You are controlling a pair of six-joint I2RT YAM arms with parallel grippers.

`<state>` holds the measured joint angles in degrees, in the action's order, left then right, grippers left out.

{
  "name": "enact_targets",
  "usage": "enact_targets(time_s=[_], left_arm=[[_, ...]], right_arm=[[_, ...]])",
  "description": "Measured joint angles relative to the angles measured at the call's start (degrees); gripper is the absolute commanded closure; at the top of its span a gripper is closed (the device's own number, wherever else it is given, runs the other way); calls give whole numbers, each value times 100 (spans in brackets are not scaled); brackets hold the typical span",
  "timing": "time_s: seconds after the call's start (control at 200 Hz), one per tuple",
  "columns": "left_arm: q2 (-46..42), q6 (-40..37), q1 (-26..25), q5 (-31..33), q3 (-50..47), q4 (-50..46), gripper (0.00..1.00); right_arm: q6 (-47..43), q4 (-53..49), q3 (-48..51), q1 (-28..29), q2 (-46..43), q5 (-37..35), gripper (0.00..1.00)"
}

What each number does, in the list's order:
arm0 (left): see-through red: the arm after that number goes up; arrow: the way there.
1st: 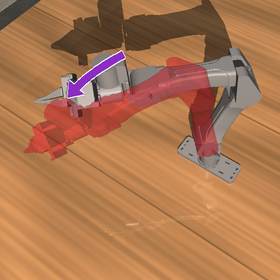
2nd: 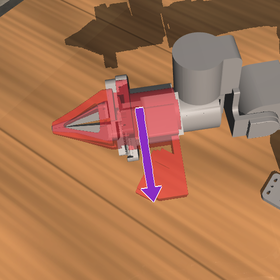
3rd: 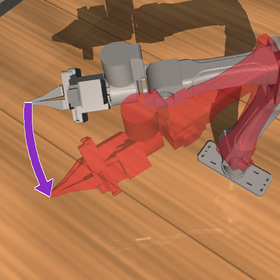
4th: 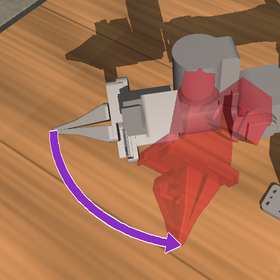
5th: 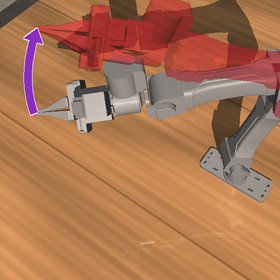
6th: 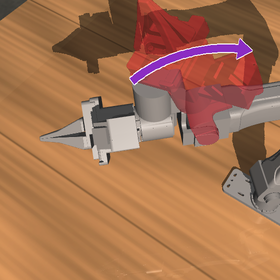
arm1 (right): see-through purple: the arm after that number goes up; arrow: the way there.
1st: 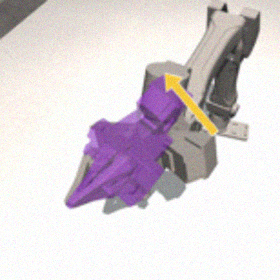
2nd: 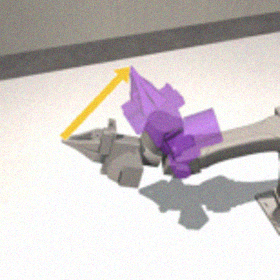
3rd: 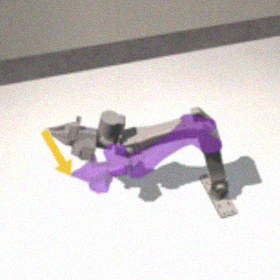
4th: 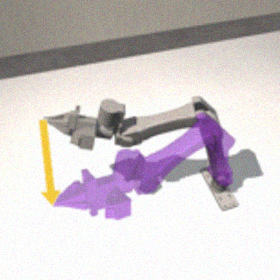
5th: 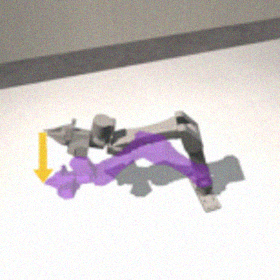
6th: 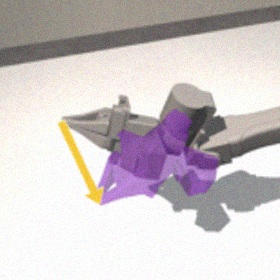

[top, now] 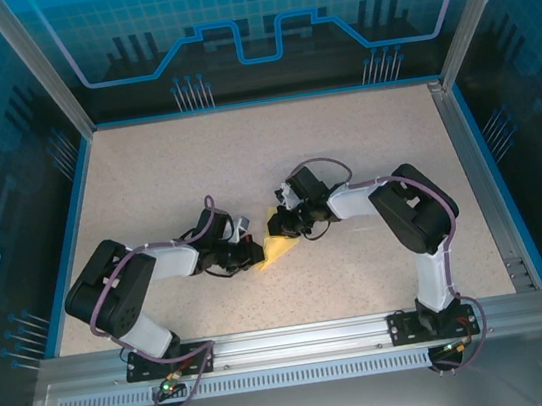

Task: Fold a paper plane with a square sheet of paper (pick it up from the middle)
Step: Fourth fold the wing at the center of the table.

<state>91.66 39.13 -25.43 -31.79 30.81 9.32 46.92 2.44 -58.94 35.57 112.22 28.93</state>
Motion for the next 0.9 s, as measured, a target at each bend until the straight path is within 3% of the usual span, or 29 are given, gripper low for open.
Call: enact_targets(time_s=[0.225, 0.485, 0.9], left_arm=[[0, -2, 0, 0, -17, 7, 95], [-151, 20, 4, 2, -31, -20, 83], [-328, -11, 11, 0, -44, -271, 90]], right_arm=[[-46, -33, -61, -11, 98, 33, 85], [-46, -70, -70, -15, 105, 20, 85], [-85, -72, -72, -15, 105, 26, 85]])
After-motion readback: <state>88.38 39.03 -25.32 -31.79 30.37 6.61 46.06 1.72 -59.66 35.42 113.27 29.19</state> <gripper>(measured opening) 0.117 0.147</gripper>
